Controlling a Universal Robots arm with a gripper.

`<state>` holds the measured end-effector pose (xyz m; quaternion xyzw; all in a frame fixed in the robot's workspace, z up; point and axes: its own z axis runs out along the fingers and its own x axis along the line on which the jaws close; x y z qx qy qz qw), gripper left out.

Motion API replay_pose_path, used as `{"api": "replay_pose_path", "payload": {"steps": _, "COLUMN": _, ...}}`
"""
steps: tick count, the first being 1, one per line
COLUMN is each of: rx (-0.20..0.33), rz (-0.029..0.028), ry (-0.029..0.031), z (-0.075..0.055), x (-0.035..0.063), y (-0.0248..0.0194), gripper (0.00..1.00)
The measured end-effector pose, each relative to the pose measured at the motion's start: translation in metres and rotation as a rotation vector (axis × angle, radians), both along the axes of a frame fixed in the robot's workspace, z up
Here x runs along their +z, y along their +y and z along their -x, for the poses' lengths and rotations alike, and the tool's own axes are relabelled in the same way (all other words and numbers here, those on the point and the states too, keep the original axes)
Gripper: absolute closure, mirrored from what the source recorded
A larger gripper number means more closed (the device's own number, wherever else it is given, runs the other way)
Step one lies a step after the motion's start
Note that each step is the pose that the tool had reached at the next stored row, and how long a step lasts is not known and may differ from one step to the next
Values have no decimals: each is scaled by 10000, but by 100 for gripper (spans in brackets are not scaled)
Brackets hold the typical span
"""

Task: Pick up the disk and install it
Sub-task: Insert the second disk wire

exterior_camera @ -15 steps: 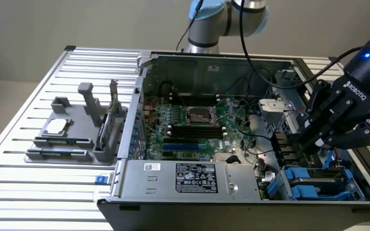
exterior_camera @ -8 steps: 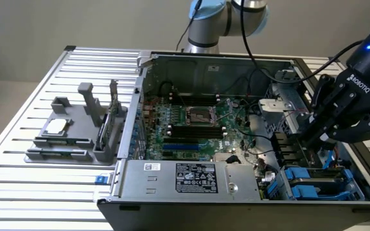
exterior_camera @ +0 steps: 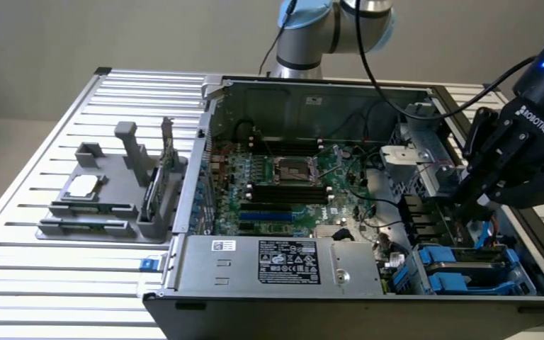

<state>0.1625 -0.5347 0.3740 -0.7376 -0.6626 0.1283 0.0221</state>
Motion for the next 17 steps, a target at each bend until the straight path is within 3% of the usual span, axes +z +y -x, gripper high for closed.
{"api": "replay_pose_path", "payload": {"steps": 4, "rx": -110, "rz": 69, "ry": -253, "z": 0, "x": 24, "y": 11, "gripper": 70}}
{"api": "replay_pose_path", "payload": {"steps": 10, "rx": -298, "rz": 160, "ry": -569, "z": 0, "x": 57, "y": 22, "gripper": 70}}
{"api": "replay_pose_path", "payload": {"steps": 12, "rx": -349, "rz": 187, "ry": -639, "z": -1, "x": 57, "y": 22, "gripper": 70}}
{"api": "replay_pose_path", "payload": {"steps": 17, "rx": -441, "rz": 246, "ry": -751, "z": -1, "x": 57, "y": 31, "gripper": 70}}
